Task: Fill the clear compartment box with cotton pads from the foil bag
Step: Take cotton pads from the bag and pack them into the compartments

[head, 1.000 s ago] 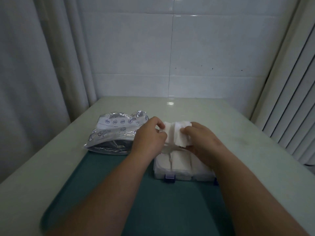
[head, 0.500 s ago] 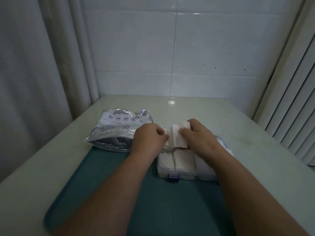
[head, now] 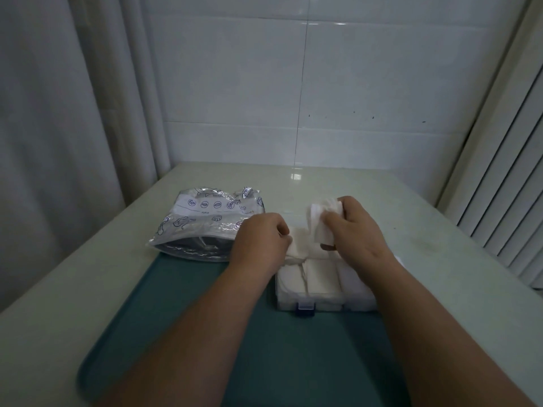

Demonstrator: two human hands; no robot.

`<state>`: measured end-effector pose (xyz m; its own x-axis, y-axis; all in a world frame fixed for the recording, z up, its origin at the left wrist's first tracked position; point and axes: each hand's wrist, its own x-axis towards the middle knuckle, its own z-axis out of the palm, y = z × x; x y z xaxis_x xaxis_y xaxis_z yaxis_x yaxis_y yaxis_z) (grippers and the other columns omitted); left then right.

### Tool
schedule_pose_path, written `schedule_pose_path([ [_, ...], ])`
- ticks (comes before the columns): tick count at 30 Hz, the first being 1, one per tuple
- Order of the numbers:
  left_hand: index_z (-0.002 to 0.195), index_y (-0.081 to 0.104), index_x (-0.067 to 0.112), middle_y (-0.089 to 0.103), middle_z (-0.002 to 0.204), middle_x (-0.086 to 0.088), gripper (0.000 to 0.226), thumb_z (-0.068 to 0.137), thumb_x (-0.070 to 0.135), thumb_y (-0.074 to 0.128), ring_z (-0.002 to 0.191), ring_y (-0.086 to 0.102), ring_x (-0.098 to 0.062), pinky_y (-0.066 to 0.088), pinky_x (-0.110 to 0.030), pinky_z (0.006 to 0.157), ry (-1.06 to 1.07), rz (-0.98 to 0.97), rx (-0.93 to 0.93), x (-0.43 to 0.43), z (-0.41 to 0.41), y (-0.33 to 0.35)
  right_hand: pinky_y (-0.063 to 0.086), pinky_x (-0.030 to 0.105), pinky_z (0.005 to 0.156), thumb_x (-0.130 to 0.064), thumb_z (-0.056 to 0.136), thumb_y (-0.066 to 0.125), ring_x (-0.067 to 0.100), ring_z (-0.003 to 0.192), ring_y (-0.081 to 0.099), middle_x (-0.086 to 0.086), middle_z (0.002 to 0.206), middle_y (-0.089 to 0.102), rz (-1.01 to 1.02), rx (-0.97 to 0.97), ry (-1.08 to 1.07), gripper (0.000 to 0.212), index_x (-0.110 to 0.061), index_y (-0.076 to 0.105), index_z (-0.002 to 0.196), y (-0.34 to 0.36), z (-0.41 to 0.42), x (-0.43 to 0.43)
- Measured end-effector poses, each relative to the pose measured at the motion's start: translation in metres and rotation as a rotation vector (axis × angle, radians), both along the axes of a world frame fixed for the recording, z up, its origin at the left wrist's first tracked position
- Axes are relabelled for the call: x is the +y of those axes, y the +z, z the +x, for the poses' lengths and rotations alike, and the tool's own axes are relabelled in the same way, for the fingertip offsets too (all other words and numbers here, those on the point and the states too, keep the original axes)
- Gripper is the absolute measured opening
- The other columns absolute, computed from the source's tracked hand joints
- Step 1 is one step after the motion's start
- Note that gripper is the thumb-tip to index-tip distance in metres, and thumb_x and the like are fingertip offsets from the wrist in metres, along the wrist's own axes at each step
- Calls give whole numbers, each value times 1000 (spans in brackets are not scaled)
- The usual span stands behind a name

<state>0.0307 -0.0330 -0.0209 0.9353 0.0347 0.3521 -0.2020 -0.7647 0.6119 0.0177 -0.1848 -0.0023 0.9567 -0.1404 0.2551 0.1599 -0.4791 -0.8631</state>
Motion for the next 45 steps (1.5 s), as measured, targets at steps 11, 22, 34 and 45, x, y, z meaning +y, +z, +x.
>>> schedule_pose_path([
  [11,122,67,23,60,123,-9,41,83,12,61,107,60,-24,47,-26,87,-176,166,201,8,4,2,49,31,68,-31,98,45,16,84,57,1,97,58,-200,183,173,18,-21,48,113,-1,-4,3],
  [22,95,73,8,68,98,-14,20,84,13,58,91,64,-29,54,-37,81,-217,147,336,11,5,5,33,25,57,-32,99,43,10,74,47,-4,87,50,-291,230,195,15,-19,46,107,-2,2,7],
  [34,111,69,25,66,110,-2,34,80,14,60,90,65,-19,56,-32,82,-142,-94,309,13,1,-1,44,30,64,-30,99,44,14,78,52,0,91,55,-255,177,185,18,-16,48,109,-1,-2,5],
  [45,105,69,26,62,105,1,28,81,15,60,95,61,-18,50,-27,79,-129,-64,309,10,3,-2,37,25,57,-32,100,43,11,77,51,-1,92,54,-261,200,172,18,-18,48,109,0,-2,4],
])
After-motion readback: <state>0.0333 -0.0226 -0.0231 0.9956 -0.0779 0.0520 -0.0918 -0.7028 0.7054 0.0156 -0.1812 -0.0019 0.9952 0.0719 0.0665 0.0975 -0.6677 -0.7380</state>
